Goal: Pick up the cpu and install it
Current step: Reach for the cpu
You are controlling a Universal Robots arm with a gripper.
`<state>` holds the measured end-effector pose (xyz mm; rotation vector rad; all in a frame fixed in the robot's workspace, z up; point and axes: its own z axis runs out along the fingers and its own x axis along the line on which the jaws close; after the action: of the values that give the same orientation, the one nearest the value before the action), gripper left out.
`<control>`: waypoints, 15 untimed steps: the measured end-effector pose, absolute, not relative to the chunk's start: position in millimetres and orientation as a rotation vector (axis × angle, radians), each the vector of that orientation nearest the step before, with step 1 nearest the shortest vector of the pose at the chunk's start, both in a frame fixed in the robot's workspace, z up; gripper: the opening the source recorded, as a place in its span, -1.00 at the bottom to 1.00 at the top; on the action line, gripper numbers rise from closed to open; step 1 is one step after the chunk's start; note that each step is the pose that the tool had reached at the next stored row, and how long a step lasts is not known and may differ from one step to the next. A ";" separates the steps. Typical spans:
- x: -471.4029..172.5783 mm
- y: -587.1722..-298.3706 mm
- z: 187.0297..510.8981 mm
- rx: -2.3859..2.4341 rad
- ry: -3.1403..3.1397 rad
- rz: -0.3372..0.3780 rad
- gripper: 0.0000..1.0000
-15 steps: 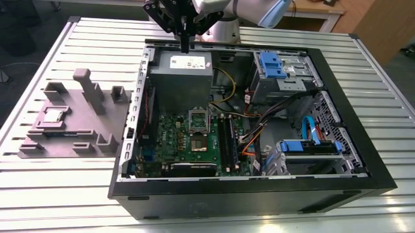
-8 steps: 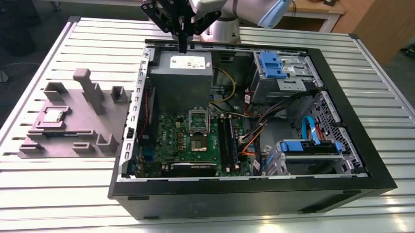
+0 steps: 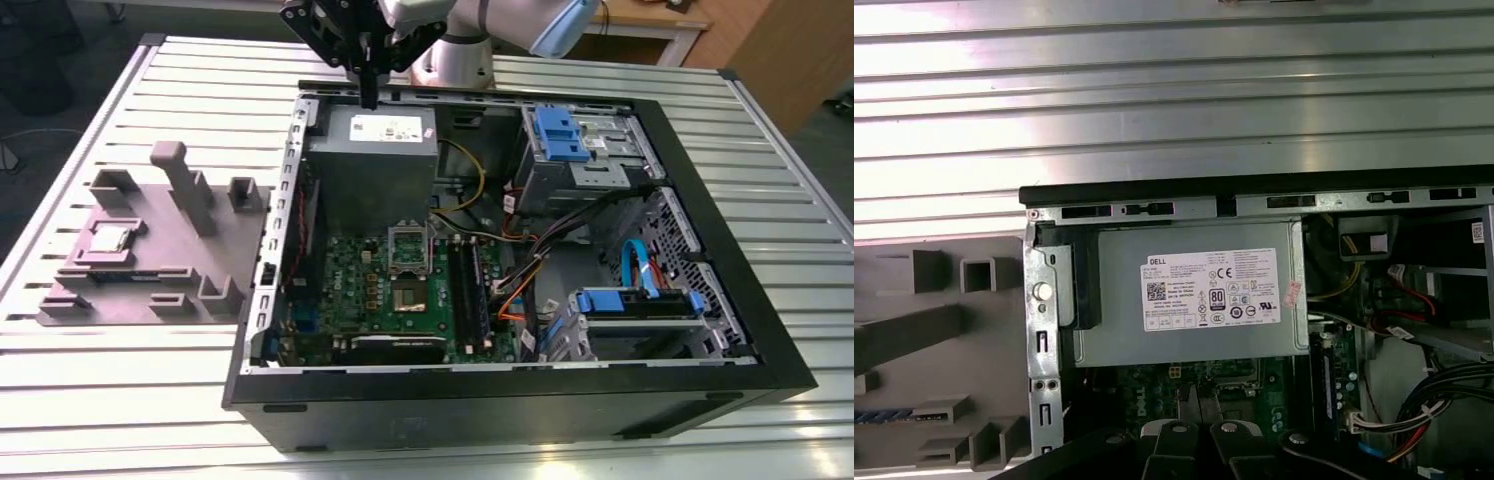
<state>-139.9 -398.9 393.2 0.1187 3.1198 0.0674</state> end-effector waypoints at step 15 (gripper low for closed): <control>-143.8 -398.9 393.2 0.119 3.120 0.067 -0.80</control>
<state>-143.8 -398.9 393.2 0.1186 3.1197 0.0674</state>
